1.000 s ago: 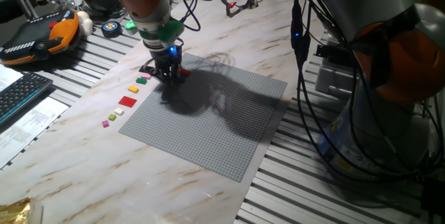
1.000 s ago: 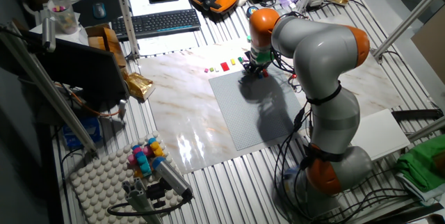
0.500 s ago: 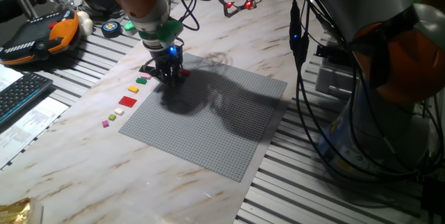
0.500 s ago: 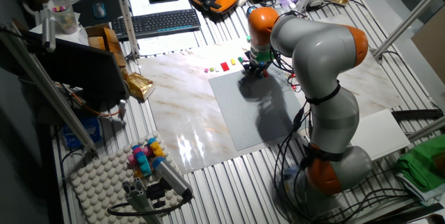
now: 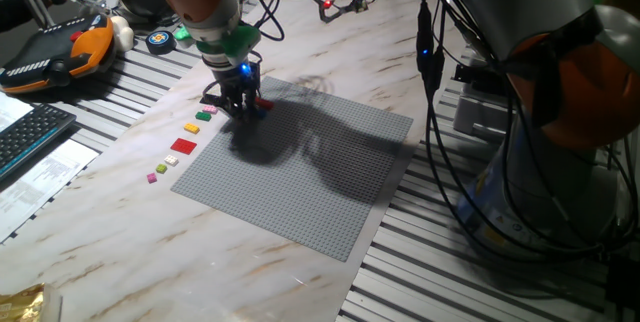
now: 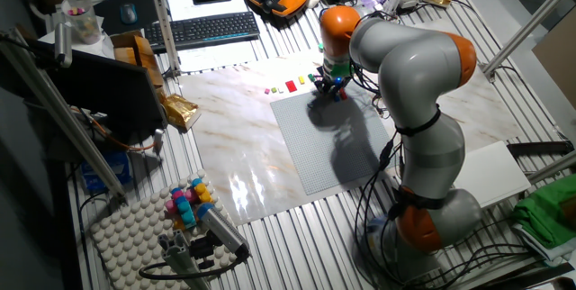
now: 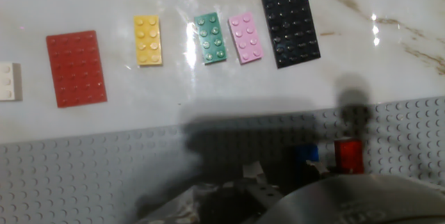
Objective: Stack small Lego blocks one on top of the other
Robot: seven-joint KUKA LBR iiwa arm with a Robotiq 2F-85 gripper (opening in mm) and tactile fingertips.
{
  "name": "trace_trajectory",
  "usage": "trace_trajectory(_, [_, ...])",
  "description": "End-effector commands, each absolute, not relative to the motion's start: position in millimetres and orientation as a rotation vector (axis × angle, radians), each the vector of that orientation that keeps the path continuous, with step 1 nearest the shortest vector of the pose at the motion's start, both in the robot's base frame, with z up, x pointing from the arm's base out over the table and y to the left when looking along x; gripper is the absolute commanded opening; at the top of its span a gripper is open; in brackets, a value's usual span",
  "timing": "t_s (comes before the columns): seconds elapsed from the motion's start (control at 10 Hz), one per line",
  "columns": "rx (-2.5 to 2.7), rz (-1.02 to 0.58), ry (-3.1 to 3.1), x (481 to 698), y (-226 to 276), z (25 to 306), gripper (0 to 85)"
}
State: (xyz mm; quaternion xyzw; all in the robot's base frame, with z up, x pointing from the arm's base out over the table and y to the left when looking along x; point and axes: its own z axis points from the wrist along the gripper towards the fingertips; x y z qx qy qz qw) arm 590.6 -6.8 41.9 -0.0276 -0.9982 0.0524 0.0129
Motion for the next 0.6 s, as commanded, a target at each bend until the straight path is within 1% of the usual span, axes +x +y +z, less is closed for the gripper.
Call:
trace_trajectory(0.0, [-0.083, 0.156, -3.111, 591, -7, 46, 36.7])
trace_trajectory(0.1, [-0.076, 0.159, -3.104, 591, -8, 58, 36.0])
trace_trajectory(0.3, [-0.067, 0.151, -3.086, 590, -12, 86, 30.3])
trace_trajectory(0.5, [-0.058, 0.149, -3.091, 587, -15, 107, 19.3])
